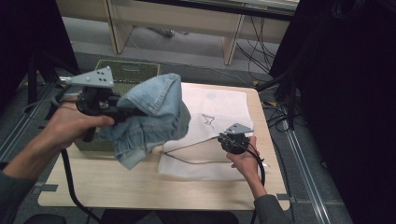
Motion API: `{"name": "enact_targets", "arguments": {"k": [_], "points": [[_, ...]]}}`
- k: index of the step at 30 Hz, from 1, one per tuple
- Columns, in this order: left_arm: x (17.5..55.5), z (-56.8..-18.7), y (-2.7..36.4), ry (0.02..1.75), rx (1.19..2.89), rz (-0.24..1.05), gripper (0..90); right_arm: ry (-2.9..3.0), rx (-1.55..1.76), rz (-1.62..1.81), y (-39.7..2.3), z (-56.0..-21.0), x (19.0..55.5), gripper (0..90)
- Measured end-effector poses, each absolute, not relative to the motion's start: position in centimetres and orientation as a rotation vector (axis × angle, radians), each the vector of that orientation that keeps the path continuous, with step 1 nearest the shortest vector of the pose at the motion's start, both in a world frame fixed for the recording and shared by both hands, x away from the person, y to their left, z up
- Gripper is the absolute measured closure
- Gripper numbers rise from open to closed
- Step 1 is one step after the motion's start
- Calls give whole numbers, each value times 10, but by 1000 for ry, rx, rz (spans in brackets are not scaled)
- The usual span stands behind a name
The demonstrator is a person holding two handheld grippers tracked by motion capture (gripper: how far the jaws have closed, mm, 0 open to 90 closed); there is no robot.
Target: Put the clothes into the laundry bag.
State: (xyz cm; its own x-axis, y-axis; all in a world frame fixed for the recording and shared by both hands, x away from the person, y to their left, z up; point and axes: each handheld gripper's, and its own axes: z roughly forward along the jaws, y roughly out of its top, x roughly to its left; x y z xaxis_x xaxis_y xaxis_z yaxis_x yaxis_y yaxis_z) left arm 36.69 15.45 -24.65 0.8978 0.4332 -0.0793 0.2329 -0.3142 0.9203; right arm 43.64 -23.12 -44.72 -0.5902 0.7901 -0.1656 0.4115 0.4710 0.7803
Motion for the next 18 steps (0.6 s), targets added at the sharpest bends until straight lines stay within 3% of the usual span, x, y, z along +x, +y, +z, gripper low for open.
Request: {"name": "enact_targets", "arguments": {"k": [7, 18], "points": [[356, -274, 114, 398, 1947, 80, 753, 2217, 991, 967, -231, -446, 436, 821], [372, -342, 69, 438, 2017, -64, 750, 2211, 992, 973, -235, -445, 437, 824]]}}
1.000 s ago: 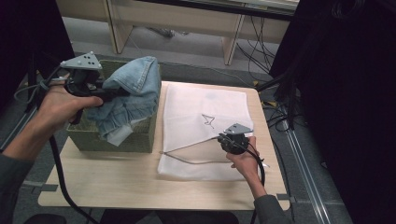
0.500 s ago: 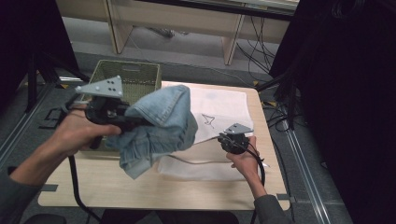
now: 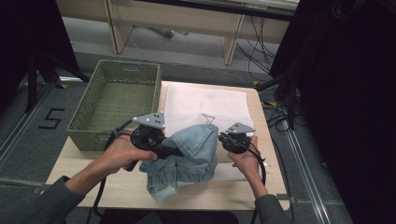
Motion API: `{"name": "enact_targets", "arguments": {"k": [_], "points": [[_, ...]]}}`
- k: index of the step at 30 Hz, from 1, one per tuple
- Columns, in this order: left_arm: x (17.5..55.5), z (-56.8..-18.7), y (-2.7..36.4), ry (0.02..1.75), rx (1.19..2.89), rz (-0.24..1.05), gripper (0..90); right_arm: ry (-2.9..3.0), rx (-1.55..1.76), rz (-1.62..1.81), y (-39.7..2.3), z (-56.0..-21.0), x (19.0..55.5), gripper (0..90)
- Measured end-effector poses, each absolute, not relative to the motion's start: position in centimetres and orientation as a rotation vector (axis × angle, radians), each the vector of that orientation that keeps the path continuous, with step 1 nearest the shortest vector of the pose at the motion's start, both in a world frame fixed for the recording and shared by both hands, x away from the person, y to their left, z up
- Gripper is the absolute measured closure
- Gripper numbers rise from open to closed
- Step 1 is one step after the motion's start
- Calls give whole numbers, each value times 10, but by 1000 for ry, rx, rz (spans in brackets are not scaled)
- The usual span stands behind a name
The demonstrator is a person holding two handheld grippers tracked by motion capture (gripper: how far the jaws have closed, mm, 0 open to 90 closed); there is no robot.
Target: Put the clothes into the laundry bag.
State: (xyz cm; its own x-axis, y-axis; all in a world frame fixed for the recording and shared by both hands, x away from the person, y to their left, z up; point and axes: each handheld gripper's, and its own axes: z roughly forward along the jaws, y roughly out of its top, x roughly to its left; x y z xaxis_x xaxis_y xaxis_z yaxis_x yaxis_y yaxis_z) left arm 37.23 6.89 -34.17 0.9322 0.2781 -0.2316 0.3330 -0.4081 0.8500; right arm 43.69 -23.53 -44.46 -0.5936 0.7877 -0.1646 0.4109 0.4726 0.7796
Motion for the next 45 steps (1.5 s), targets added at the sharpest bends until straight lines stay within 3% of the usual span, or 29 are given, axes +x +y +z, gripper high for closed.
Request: {"name": "enact_targets", "arguments": {"k": [11, 18, 21, 27, 30, 32, 34, 37, 40, 45], "points": [[407, -427, 17, 554, 2197, -76, 740, 2195, 983, 1026, -231, -438, 434, 830], [410, -460, -13, 579, 2280, -50, 721, 2187, 993, 1033, -233, -433, 432, 841], [411, -461, -14, 618, 2261, -36, 638, 2174, 969, 1041, -234, -431, 432, 841], [402, -447, -10, 675, 2222, -20, 327, 2183, 967, 1018, -234, -434, 430, 838], [392, -433, -5, 615, 2214, 33, 298, 2183, 979, 1020, -237, -435, 430, 834], [387, -426, -4, 547, 2205, 81, 367, 2178, 982, 1027, -238, -434, 431, 833], [387, -424, -7, 458, 2228, 84, 554, 2168, 986, 1036, -237, -434, 430, 834], [397, -430, -19, 448, 2263, 111, 727, 2178, 969, 1031, -236, -430, 430, 839], [411, -436, -26, 520, 2243, 168, 776, 2183, 954, 1039, -234, -426, 428, 847], [430, -446, -29, 620, 2172, 163, 760, 2174, 943, 1067, -232, -418, 424, 852]]}}
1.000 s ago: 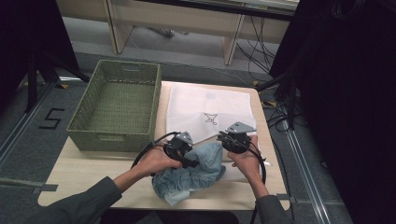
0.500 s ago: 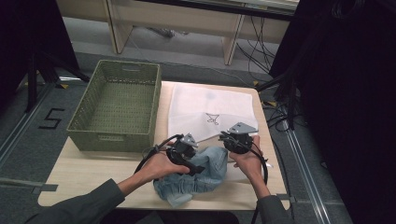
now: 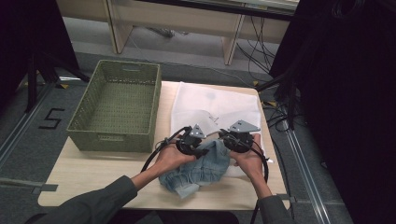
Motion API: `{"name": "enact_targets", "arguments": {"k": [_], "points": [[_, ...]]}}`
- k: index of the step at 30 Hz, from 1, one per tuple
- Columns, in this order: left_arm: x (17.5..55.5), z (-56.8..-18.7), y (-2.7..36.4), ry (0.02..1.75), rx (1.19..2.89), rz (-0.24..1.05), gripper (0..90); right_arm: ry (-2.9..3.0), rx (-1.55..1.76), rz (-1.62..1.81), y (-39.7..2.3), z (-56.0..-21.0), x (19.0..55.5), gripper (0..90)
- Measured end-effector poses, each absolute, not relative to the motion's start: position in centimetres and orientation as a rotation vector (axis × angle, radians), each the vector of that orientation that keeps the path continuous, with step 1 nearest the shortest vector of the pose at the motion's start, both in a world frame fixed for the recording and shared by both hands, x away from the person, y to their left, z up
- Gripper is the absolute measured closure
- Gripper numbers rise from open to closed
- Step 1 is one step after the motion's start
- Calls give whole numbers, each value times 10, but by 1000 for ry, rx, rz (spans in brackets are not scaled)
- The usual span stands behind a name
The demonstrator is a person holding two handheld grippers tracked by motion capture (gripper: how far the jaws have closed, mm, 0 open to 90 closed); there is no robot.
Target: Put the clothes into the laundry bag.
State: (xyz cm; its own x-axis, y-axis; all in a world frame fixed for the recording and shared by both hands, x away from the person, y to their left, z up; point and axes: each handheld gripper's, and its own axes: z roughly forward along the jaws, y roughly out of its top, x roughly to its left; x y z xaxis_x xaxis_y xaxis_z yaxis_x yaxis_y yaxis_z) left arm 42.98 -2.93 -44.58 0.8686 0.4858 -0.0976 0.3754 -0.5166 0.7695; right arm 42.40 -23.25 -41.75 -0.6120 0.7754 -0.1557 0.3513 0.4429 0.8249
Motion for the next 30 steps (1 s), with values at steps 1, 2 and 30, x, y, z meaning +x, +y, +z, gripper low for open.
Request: {"name": "enact_targets", "arguments": {"k": [1, 2, 30], "points": [[428, -446, -29, 647, 2150, 144, 734, 2163, 937, 1069, -233, -417, 424, 852], [427, -445, -29, 643, 2149, 112, 679, 2161, 940, 1073, -233, -417, 423, 852], [442, -373, 17, 584, 2051, 61, 255, 2134, 960, 1107, -228, -409, 423, 837]]}}
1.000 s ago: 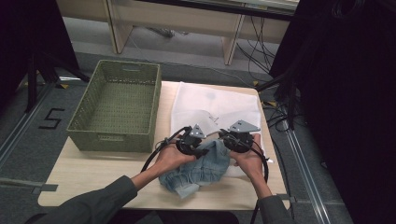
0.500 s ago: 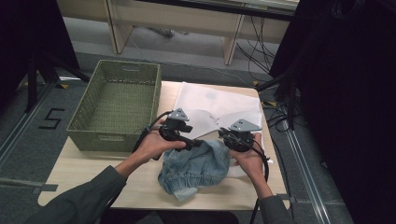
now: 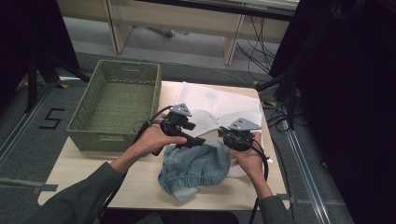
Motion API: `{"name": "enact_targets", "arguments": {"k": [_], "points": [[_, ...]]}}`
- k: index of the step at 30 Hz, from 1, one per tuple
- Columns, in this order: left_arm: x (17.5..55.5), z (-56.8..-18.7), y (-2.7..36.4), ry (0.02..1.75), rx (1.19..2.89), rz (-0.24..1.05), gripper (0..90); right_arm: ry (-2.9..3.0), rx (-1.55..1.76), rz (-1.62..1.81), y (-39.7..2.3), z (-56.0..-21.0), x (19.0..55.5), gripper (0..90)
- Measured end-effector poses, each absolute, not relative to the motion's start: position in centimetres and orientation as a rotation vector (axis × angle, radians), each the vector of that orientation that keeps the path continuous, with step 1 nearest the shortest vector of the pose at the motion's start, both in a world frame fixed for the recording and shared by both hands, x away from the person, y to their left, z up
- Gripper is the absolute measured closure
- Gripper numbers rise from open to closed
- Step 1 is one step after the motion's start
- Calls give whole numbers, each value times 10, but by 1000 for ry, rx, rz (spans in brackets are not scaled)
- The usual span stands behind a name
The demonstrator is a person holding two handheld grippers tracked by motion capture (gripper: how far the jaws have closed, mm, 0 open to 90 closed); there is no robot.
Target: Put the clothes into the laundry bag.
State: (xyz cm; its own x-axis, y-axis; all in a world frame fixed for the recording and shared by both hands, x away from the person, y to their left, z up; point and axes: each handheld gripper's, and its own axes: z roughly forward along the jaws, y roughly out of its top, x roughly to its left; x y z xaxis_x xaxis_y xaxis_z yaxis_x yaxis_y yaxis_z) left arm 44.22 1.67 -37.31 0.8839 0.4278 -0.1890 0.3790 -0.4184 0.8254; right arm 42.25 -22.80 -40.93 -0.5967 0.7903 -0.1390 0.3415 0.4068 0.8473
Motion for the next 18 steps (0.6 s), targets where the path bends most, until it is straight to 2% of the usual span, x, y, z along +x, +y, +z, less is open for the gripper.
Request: {"name": "enact_targets", "arguments": {"k": [9, 16, 18], "points": [[468, -396, 18, 674, 2101, 142, 272, 2145, 946, 1097, -228, -407, 424, 837], [476, -423, 1, 659, 2169, 160, 283, 2139, 940, 1103, -226, -406, 424, 837], [478, -428, -3, 629, 2193, 180, 320, 2143, 940, 1104, -226, -405, 424, 837]]}}
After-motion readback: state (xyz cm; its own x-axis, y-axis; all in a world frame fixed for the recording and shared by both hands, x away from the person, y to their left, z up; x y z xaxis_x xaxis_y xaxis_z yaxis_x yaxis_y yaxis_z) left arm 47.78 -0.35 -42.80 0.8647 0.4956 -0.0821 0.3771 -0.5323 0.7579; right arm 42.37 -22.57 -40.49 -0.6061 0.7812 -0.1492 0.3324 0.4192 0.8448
